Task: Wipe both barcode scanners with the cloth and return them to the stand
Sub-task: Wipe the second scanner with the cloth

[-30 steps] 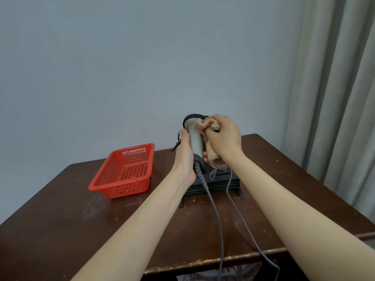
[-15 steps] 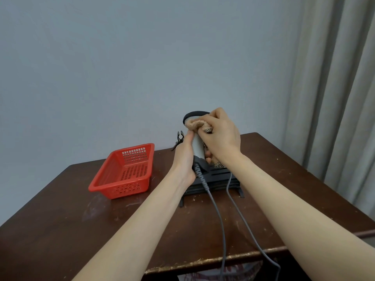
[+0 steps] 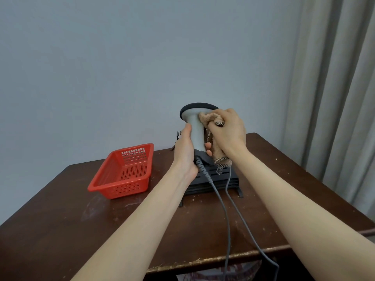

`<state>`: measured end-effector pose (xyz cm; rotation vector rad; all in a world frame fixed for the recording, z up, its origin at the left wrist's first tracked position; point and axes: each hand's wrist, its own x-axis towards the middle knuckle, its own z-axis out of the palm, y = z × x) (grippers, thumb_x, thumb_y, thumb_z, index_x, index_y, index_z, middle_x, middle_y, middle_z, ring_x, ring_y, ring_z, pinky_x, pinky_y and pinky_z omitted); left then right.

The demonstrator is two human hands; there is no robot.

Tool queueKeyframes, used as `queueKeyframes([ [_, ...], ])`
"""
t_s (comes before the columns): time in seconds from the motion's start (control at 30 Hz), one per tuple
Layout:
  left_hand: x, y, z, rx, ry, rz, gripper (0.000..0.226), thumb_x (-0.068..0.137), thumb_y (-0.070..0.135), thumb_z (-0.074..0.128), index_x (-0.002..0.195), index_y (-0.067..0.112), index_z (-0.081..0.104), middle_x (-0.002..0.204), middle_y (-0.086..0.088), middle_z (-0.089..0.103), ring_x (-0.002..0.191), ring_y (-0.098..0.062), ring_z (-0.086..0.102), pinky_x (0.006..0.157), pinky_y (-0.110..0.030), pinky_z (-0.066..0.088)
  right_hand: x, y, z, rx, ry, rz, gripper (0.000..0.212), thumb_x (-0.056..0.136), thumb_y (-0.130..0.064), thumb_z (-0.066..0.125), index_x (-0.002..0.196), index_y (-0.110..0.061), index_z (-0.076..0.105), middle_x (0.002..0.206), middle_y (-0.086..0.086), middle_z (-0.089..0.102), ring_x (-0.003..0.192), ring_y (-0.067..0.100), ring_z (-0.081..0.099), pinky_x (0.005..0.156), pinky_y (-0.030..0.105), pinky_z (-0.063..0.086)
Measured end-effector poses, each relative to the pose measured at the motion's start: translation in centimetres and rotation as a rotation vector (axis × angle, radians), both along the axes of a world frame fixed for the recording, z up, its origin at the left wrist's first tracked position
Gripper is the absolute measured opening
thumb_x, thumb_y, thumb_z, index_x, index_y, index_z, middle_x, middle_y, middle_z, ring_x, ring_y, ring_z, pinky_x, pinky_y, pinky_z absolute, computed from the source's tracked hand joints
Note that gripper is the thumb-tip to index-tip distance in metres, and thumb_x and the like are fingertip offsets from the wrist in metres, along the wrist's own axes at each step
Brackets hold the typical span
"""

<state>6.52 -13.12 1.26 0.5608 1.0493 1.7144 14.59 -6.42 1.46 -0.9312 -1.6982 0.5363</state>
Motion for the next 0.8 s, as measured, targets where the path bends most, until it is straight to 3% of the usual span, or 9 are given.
queueKeyframes([
  [0.13,-0.6,0.2,0.0,-0.001,0.031,0.029,0.039,0.095,0.044,0.046,0.089,0.008,0.060,0.059,-0.006,0.055,0.044,-0.013,0.051,0.039,-0.020,0.041,0.2,-0.8,-0.2,-0.067,0.069,0.203,0.013,0.080,-0.025,0.063,0.075,-0.036,0.066,0.091,-0.007,0.058,0.078,0.015,0.063,0.072,0.036,0.052],
  [0.23,-1.2,0.3,-0.1,0.035,-0.005,0.007,0.044,0.095,0.045,0.044,0.087,0.008,0.065,0.064,-0.007,0.058,0.052,-0.016,0.053,0.048,-0.026,0.042,-0.3,-1.5,-0.9,-0.045,0.062,0.332,0.005,0.069,-0.029,0.068,0.071,-0.032,0.072,0.088,-0.007,0.061,0.078,0.018,0.065,0.072,0.047,0.055],
  [0.3,-1.2,0.2,-0.1,0.037,-0.022,0.006,0.044,0.096,0.044,0.043,0.084,0.008,0.065,0.061,-0.007,0.059,0.051,-0.017,0.053,0.048,-0.026,0.042,-0.5,-1.5,-1.2,-0.009,0.046,0.307,0.008,0.069,-0.030,0.067,0.072,-0.035,0.071,0.088,-0.006,0.059,0.079,0.020,0.065,0.071,0.050,0.055],
  [0.4,-0.6,-0.1,-0.3,0.008,-0.005,-0.015,0.042,0.096,0.045,0.044,0.083,0.009,0.062,0.055,-0.005,0.054,0.042,-0.012,0.049,0.038,-0.018,0.040,-0.4,-0.8,-0.8,0.042,0.007,0.160,0.011,0.079,-0.027,0.065,0.086,-0.032,0.071,0.087,-0.010,0.054,0.078,0.017,0.063,0.071,0.042,0.054],
  [0.57,-0.1,-0.2,-0.8,0.012,-0.025,-0.014,0.037,0.096,0.042,0.045,0.092,0.008,0.059,0.063,-0.007,0.055,0.040,-0.012,0.048,0.037,-0.017,0.039,-0.2,0.3,-0.1,0.124,-0.171,-0.059,0.016,0.085,-0.025,0.059,0.097,-0.025,0.070,0.091,-0.005,0.050,0.081,0.020,0.056,0.066,0.034,0.044],
  [0.67,-0.3,0.1,-0.6,0.027,-0.009,0.006,0.037,0.096,0.042,0.045,0.093,0.008,0.058,0.071,-0.008,0.054,0.040,-0.012,0.047,0.037,-0.018,0.039,-0.1,0.6,-0.8,0.063,-0.156,-0.085,0.017,0.085,-0.023,0.059,0.098,-0.026,0.070,0.091,-0.006,0.049,0.083,0.021,0.056,0.064,0.030,0.037],
  [0.8,-0.5,0.3,-0.1,0.026,0.058,0.032,0.038,0.096,0.042,0.044,0.086,0.009,0.059,0.063,-0.006,0.055,0.042,-0.013,0.048,0.039,-0.020,0.039,-0.4,-0.3,-1.2,0.083,-0.035,-0.015,0.016,0.084,-0.020,0.060,0.092,-0.027,0.071,0.093,-0.004,0.054,0.081,0.019,0.059,0.067,0.034,0.048],
])
